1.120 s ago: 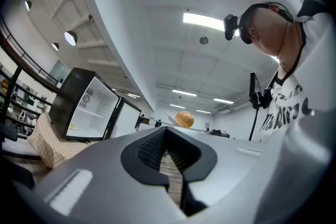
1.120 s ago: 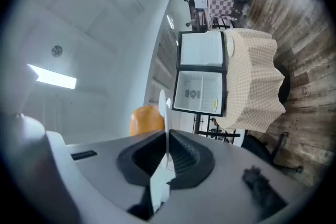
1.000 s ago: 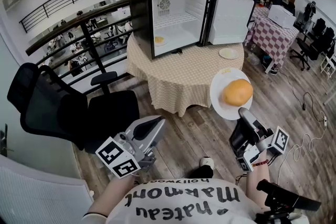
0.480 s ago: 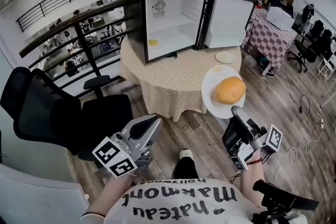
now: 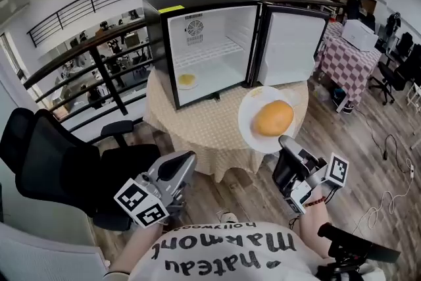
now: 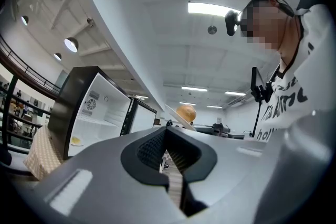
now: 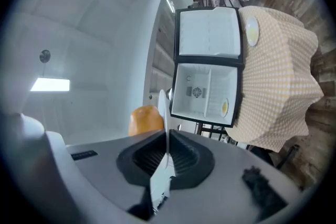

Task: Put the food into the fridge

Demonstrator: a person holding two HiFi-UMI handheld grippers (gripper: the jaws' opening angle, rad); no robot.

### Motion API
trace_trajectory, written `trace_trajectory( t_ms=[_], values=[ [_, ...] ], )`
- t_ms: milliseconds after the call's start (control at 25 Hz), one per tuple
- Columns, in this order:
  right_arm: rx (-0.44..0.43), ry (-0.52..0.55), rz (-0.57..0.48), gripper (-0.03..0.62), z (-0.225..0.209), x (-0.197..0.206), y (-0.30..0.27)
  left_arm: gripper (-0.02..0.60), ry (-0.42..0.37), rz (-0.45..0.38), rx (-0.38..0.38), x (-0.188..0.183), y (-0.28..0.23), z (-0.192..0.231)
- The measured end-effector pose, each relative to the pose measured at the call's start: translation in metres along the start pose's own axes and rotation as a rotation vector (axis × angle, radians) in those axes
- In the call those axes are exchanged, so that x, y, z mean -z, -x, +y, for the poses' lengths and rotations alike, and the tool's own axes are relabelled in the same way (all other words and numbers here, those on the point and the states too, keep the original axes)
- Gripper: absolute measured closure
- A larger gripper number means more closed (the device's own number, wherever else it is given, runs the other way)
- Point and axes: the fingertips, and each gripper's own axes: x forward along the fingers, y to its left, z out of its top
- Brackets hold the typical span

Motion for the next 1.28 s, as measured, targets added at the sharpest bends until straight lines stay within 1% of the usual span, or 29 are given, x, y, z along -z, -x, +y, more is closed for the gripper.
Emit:
trace_trajectory(
  t_ms=[160, 280, 480, 560, 680, 840, 920, 1080, 1200, 1280],
  values=[
    [-0.006, 0.001, 0.029, 0.57, -0.018, -0.044, -0.03, 0.575, -0.002, -0.01, -0.068, 0.003, -0.031, 0.043],
    [0.001, 0.005, 0.05, 0.569, -0.032, -0.073, -0.047, 0.575, 0.003, -0.013, -0.11, 0.008, -0.05, 0.067],
    [0.014, 0.009, 0.089, 0.569, -0.051, -0.109, -0.071, 0.575, 0.007, -0.044, -0.165, 0.011, -0.075, 0.092],
    [0.009, 0.007, 0.098, 0.569, -0.058, -0.119, -0.08, 0.575, 0.012, -0.045, -0.174, 0.013, -0.083, 0.096],
    [-0.002, -0.013, 0.106, 0.569, -0.067, -0.129, -0.09, 0.575, 0.012, -0.031, -0.175, 0.018, -0.093, 0.101],
    [0.015, -0.041, 0.114, 0.569, -0.084, -0.137, -0.099, 0.575, 0.024, -0.03, -0.185, 0.022, -0.101, 0.107],
    [0.027, -0.051, 0.125, 0.569, -0.09, -0.137, -0.105, 0.575, 0.024, -0.021, -0.195, 0.023, -0.104, 0.109],
    [0.05, -0.068, 0.153, 0.569, -0.104, -0.133, -0.116, 0.575, 0.037, 0.014, -0.237, 0.032, -0.106, 0.115],
    [0.071, -0.072, 0.173, 0.569, -0.117, -0.131, -0.121, 0.575, 0.057, 0.012, -0.247, 0.036, -0.106, 0.118],
    [0.079, -0.069, 0.183, 0.569, -0.124, -0.132, -0.127, 0.575, 0.056, 0.01, -0.254, 0.036, -0.105, 0.12]
  ],
)
